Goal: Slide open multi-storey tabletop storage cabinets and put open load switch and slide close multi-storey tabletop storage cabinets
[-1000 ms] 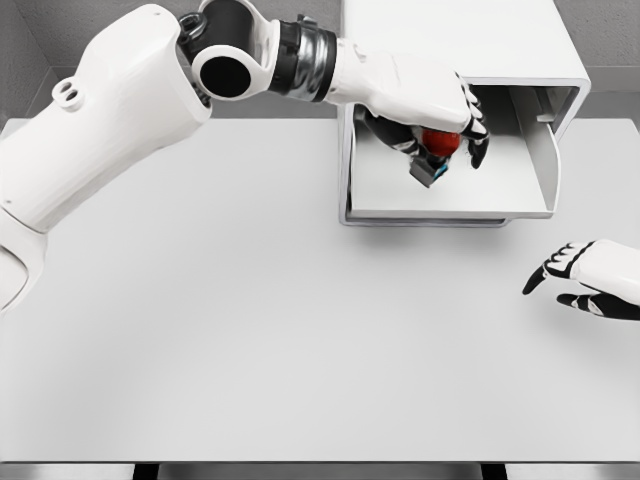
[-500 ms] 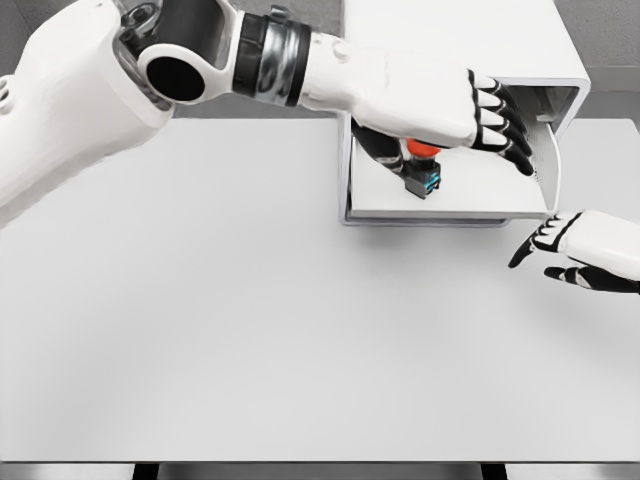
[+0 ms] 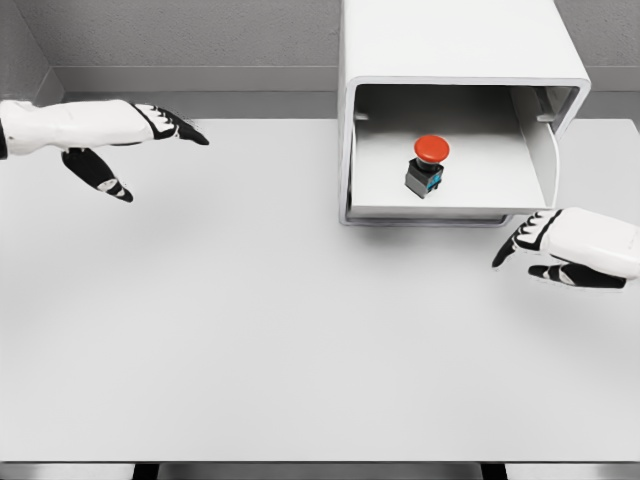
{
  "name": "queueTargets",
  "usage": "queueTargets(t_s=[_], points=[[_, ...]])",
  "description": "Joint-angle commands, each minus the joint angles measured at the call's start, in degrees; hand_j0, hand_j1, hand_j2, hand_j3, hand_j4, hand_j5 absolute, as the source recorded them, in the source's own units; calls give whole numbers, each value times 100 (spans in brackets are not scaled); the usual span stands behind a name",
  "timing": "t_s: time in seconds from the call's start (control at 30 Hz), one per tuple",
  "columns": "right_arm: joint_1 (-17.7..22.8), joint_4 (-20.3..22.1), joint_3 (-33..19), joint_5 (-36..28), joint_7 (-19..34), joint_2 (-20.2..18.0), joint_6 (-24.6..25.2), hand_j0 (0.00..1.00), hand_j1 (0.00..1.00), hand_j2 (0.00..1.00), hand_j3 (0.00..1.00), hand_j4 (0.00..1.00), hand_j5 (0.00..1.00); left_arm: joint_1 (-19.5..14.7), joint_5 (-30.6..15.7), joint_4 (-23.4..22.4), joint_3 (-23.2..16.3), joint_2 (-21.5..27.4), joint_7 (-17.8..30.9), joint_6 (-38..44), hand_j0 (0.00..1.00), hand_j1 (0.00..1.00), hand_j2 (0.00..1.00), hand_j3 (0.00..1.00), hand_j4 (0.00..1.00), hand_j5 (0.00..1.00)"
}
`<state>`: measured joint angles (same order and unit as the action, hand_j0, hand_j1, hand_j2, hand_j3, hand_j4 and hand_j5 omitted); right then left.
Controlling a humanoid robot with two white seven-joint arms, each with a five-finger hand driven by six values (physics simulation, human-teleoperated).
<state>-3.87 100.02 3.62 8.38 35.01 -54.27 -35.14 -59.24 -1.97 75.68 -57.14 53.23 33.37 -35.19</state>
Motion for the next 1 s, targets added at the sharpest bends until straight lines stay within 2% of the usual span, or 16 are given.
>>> queueTargets(t_s=[0.0,0.53,0.67,0.8,0.97], points=[[-9,0,157,-38,-1,-5,14,62,62,62,62,62,62,0,21,61,-8,-67,12,19,100,100,100,100,100,100],[-343,-44,183,-73,-1,30,14,63,63,63,63,63,63,0,30,52,-34,-76,12,19,100,100,100,100,100,100],[-545,-88,447,-73,-1,48,14,63,63,63,63,63,63,9,30,52,-34,-76,12,19,100,100,100,100,100,100],[-563,-97,526,-64,-1,57,14,63,63,63,63,63,63,9,136,43,-34,-155,12,19,100,100,100,100,100,100],[-782,-132,623,-56,-1,110,14,63,63,63,63,63,63,9,136,43,-34,-155,12,19,100,100,100,100,100,100]])
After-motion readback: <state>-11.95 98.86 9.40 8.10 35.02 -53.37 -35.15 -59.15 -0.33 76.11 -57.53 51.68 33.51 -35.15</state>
